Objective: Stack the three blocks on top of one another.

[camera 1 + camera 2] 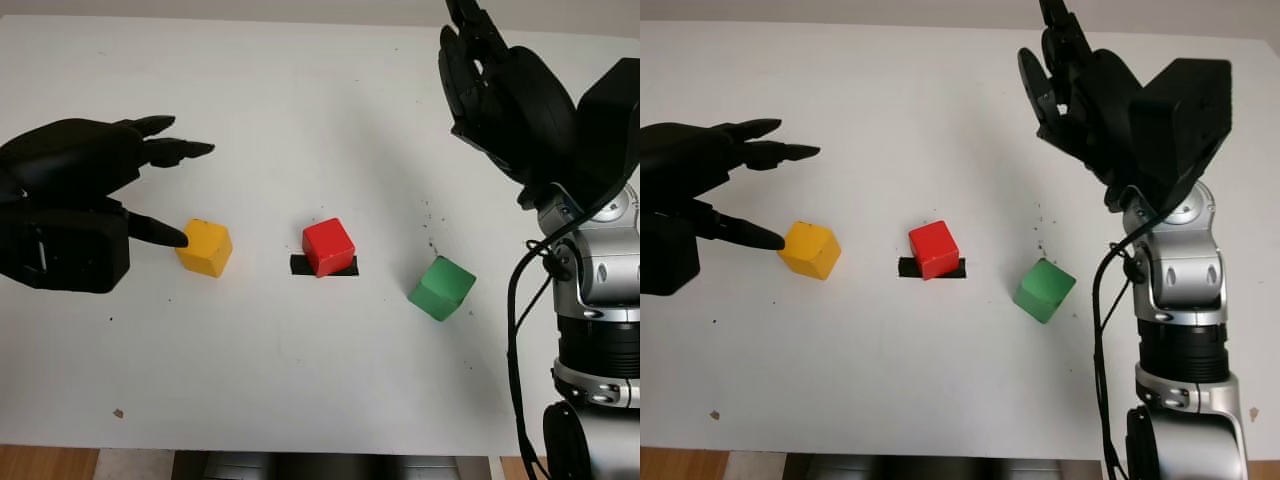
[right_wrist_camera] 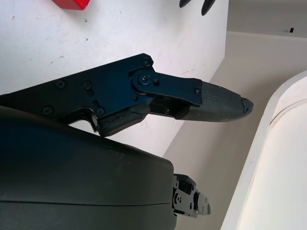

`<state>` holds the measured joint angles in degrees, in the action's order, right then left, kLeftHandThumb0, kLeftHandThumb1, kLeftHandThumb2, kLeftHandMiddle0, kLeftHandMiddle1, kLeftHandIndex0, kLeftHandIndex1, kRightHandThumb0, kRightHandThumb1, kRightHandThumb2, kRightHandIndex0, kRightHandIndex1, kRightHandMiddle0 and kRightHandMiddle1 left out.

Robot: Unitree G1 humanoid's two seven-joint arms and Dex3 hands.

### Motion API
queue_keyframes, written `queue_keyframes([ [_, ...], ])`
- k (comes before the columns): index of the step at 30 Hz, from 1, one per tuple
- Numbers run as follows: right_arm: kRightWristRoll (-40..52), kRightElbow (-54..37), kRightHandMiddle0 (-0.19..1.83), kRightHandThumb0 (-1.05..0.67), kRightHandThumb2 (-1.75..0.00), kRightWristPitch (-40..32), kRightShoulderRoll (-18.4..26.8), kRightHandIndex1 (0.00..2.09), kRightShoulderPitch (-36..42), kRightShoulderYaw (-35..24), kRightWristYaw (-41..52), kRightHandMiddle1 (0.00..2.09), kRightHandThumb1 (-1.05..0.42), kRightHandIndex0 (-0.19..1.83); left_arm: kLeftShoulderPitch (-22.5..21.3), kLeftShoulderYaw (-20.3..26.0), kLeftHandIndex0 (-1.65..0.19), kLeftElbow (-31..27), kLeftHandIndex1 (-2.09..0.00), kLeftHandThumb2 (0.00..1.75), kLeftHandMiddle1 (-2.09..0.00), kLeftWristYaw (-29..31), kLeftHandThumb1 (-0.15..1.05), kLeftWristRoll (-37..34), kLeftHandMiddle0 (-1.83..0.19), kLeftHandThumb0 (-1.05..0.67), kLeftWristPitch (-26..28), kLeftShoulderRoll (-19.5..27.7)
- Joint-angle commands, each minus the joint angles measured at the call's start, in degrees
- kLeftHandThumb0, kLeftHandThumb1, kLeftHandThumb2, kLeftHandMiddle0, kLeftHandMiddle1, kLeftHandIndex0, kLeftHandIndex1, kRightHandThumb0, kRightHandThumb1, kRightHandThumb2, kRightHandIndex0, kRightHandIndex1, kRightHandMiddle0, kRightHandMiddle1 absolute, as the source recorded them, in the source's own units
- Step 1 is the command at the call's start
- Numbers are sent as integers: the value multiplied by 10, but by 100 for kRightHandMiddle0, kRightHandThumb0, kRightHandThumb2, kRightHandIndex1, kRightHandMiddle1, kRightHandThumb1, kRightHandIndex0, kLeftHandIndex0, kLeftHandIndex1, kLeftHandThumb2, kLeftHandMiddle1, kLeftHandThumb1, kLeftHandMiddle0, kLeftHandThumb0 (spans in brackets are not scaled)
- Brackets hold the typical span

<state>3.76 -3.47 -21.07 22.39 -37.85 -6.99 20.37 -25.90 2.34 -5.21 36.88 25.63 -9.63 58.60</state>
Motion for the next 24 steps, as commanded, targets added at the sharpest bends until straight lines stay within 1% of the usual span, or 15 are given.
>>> queue_keyframes([
  [1,0,-3,-19,-80,-66,-7,8,0,-10,0,-7,0,-105,-19,14,6,-31,-8,-8,5,-5,8,102,-9,2,-88,-12,16],
  [4,-4,-4,-19,-82,-63,-18,8,0,-12,0,-18,0,-105,-19,19,8,-29,-4,-6,6,-5,16,104,-15,3,-91,-23,21],
  [8,-3,1,-19,-81,-64,-18,13,0,-10,-3,-19,0,-105,-19,20,0,-26,-12,-5,8,-5,43,104,-1,5,-94,-4,32],
  [13,0,-2,-19,-80,-65,-27,9,0,-11,-5,-30,0,-105,-19,29,-3,-27,-12,-5,8,-5,32,105,13,5,-94,-13,24],
  [17,-2,4,-19,-81,-64,-19,13,0,-11,2,-25,0,-105,-19,41,-19,-30,2,-7,6,-6,-39,102,70,2,-88,-31,0],
  [20,-9,0,-19,-82,-63,-17,20,0,-12,7,-22,0,-105,-19,39,-35,-31,12,-7,5,-6,-70,100,104,0,-83,-30,-14],
  [22,-7,-5,-19,-79,-65,-19,21,0,-11,5,-20,0,-105,-19,36,-47,-33,20,-8,6,-6,-85,101,123,0,-83,-28,-22],
  [24,-5,-9,-19,-78,-65,-21,21,0,-11,3,-22,0,-105,-19,32,-56,-35,32,-8,6,-6,-89,102,127,-1,-84,-28,-30],
])
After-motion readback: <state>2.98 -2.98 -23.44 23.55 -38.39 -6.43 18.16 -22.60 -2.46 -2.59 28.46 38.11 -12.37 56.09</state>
